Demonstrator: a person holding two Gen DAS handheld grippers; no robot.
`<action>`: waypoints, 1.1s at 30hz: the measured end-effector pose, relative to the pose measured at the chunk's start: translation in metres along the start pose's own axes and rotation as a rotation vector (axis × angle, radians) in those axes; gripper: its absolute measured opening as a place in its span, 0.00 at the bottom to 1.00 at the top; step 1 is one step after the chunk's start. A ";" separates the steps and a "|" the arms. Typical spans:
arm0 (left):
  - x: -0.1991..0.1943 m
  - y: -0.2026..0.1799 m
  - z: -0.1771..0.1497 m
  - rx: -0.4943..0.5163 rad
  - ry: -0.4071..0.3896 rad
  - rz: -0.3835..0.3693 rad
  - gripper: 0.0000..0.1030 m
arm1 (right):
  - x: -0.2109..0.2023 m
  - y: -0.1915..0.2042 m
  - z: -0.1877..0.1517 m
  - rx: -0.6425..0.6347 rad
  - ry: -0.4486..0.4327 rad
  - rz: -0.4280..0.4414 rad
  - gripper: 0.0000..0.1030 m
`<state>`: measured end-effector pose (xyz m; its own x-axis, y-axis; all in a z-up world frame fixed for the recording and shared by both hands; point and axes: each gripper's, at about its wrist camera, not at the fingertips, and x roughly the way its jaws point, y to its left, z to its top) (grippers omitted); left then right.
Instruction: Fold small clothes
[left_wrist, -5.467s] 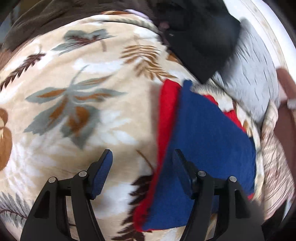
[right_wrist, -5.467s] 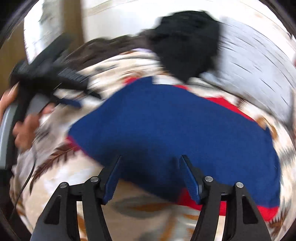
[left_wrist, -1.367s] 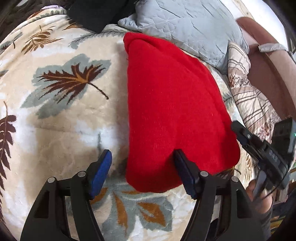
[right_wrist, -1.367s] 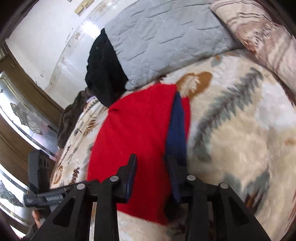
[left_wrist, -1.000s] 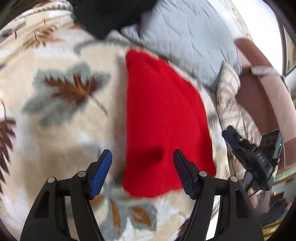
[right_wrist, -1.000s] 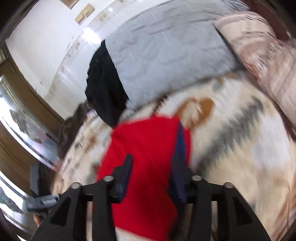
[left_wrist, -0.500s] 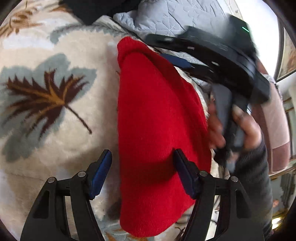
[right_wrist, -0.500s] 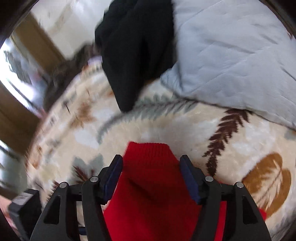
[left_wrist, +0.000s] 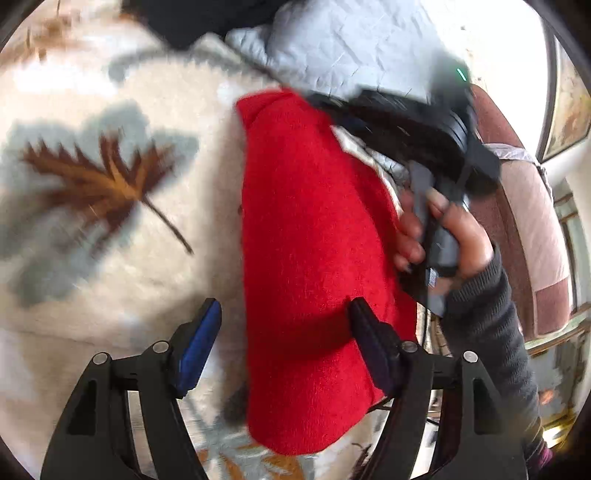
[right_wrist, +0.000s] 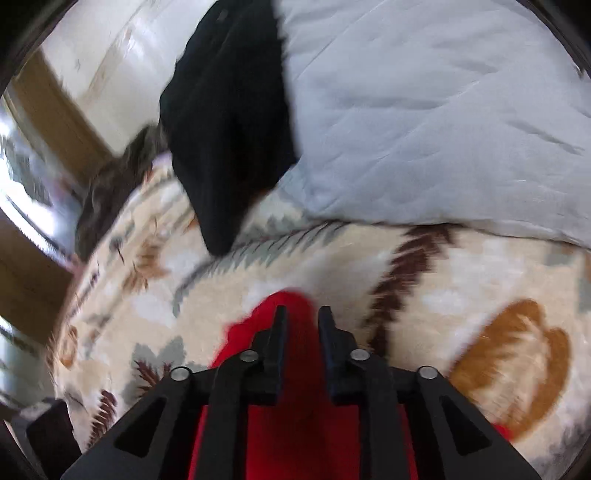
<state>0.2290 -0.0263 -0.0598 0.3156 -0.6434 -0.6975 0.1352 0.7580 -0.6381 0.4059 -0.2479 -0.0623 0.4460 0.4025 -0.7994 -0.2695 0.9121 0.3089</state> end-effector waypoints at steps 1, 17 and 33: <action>-0.006 -0.003 0.006 0.016 -0.025 0.024 0.68 | -0.013 -0.013 -0.002 0.037 -0.011 -0.013 0.32; 0.041 -0.016 0.067 -0.046 -0.019 0.183 0.69 | -0.068 -0.073 -0.068 0.165 -0.184 -0.038 0.11; 0.036 -0.037 0.050 0.026 -0.053 0.335 0.74 | -0.082 -0.052 -0.144 0.137 -0.132 -0.026 0.22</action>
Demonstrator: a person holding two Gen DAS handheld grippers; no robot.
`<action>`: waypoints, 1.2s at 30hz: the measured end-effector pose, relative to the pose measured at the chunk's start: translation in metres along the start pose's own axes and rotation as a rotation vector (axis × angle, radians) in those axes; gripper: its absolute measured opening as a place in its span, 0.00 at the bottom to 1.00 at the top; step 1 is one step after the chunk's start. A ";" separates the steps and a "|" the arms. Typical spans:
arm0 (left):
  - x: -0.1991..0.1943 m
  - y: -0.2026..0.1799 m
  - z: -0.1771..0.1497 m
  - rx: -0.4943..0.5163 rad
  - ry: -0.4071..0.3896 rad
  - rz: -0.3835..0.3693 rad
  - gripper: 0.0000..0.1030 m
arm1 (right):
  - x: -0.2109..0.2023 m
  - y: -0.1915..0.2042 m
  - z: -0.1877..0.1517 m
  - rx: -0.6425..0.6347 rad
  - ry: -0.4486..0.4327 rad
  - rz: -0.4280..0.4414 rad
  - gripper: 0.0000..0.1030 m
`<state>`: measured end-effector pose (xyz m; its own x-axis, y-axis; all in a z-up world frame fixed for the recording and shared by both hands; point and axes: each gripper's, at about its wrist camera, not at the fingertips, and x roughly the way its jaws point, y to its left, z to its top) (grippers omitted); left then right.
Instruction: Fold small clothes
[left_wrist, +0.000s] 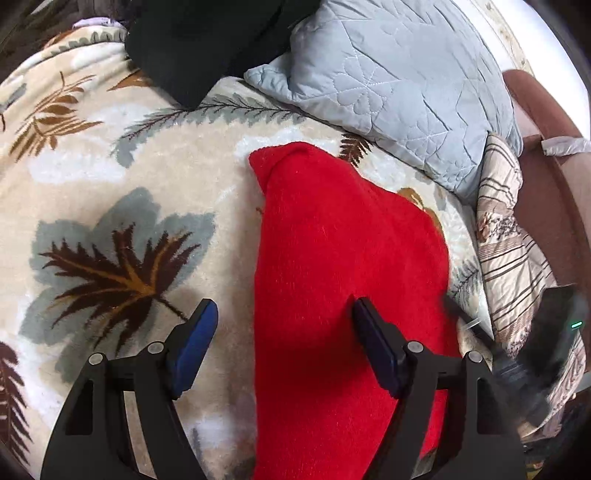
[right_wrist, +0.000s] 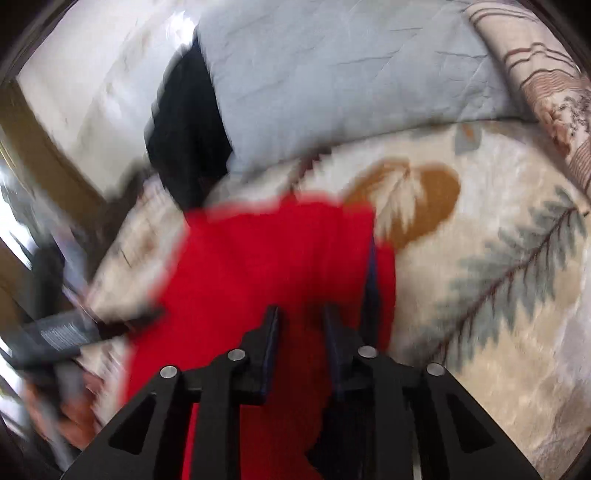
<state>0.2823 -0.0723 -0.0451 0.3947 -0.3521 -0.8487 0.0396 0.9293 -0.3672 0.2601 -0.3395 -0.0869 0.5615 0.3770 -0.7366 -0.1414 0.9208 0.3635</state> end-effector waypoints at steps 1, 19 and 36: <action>-0.001 -0.001 -0.001 0.000 0.005 0.006 0.74 | -0.008 0.006 0.000 -0.021 -0.023 -0.019 0.25; -0.022 -0.022 -0.041 0.074 -0.036 0.129 0.75 | -0.052 -0.012 -0.062 0.091 0.031 -0.007 0.43; -0.021 -0.015 -0.041 0.054 0.004 0.071 0.79 | -0.045 -0.013 -0.034 0.153 0.027 -0.017 0.53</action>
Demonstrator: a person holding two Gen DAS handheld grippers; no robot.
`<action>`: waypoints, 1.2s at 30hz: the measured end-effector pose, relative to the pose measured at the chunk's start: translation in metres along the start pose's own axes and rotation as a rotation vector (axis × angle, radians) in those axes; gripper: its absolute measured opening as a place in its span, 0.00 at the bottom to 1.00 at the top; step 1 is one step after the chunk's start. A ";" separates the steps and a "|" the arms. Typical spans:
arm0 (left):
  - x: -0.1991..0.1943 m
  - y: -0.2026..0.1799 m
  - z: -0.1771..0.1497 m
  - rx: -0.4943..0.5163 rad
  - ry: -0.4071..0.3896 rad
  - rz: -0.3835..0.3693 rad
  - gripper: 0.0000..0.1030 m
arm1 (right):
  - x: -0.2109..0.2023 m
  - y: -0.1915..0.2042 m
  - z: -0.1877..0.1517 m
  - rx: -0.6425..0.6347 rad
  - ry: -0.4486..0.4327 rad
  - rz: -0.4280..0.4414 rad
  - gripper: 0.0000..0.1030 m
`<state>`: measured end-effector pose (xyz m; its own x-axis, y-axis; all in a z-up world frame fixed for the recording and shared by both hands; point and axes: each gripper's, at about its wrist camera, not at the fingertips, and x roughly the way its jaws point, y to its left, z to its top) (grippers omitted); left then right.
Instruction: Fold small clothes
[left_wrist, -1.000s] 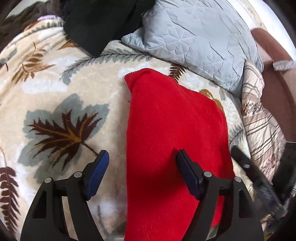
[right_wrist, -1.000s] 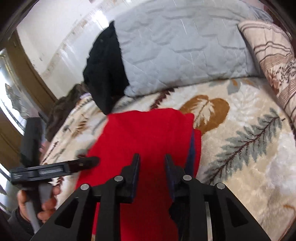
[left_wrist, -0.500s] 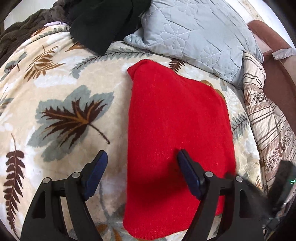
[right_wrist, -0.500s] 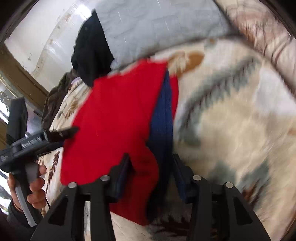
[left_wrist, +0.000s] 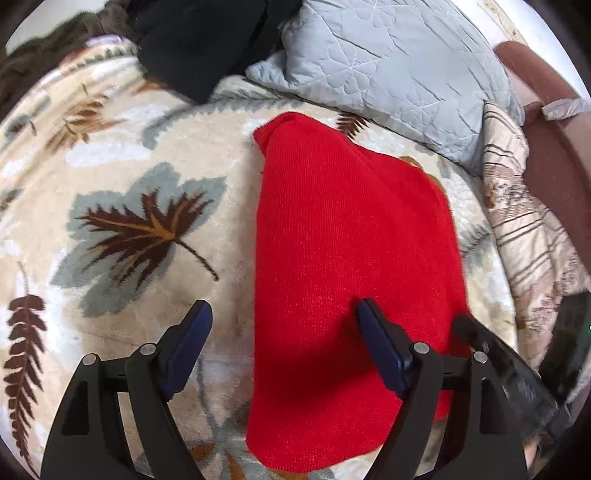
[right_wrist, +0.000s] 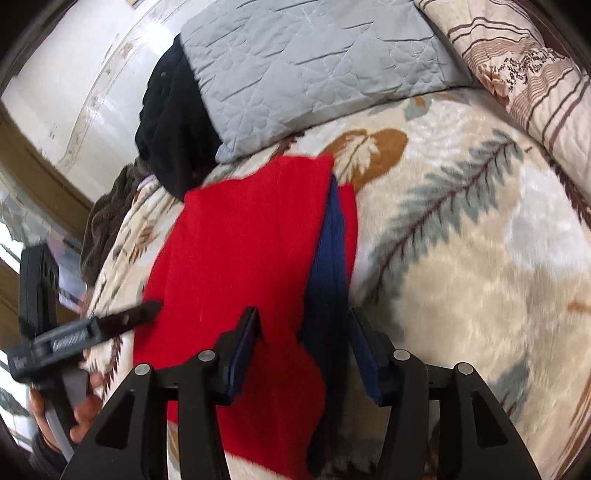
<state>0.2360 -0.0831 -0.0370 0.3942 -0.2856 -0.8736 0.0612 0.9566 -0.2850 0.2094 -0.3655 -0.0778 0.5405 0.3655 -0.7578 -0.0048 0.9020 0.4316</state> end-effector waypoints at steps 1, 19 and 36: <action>0.002 0.008 0.005 -0.021 0.037 -0.077 0.79 | 0.001 -0.003 0.006 0.020 -0.007 0.008 0.55; 0.057 0.028 0.027 -0.277 0.153 -0.389 0.70 | 0.059 -0.016 0.029 -0.004 0.096 0.181 0.52; -0.032 0.023 -0.002 -0.092 -0.003 -0.252 0.45 | 0.000 0.051 -0.014 -0.083 -0.026 0.187 0.37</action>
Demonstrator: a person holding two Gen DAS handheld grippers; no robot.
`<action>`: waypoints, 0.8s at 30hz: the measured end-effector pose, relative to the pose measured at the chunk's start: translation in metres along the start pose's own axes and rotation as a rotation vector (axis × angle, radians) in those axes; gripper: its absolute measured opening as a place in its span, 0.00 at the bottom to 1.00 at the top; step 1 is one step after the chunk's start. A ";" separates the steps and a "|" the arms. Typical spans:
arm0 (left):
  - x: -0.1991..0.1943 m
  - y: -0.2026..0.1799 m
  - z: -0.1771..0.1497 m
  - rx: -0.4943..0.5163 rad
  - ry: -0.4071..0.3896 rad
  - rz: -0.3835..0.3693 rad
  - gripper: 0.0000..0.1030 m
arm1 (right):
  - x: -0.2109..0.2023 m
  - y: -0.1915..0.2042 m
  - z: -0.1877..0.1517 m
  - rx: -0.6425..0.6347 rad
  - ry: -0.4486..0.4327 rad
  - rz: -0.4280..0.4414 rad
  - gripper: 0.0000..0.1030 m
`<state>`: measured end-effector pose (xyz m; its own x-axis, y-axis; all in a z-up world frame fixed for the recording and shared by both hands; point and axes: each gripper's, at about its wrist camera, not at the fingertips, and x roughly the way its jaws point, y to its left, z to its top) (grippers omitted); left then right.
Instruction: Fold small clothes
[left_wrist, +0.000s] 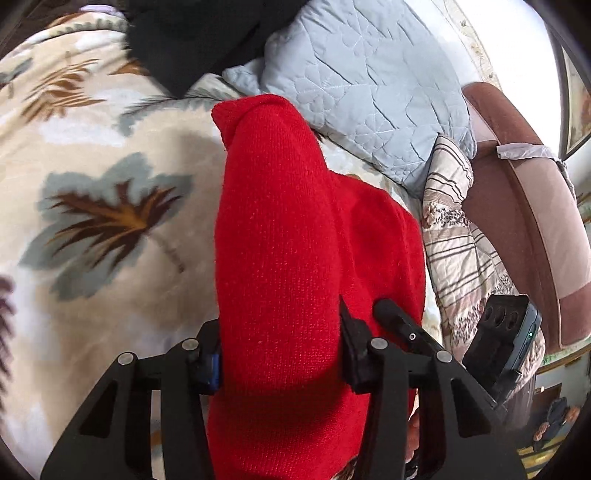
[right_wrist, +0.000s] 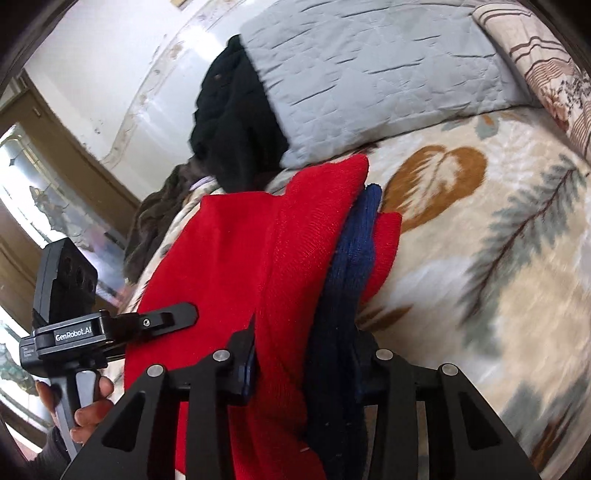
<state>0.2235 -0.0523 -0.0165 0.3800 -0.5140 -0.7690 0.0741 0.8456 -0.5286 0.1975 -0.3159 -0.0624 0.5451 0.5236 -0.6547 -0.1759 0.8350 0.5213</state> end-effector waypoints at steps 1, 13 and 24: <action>-0.007 0.005 -0.004 -0.003 0.001 0.003 0.45 | 0.000 0.007 -0.006 -0.003 0.007 0.009 0.37; -0.068 0.069 -0.058 -0.089 -0.015 0.032 0.45 | 0.016 0.070 -0.051 -0.050 0.080 0.069 0.37; -0.057 0.107 -0.071 -0.137 0.021 0.017 0.59 | 0.030 0.040 -0.065 0.056 0.136 0.055 0.55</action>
<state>0.1440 0.0575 -0.0554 0.3609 -0.5038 -0.7848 -0.0591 0.8275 -0.5583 0.1534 -0.2556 -0.0962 0.4192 0.5894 -0.6905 -0.1539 0.7957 0.5858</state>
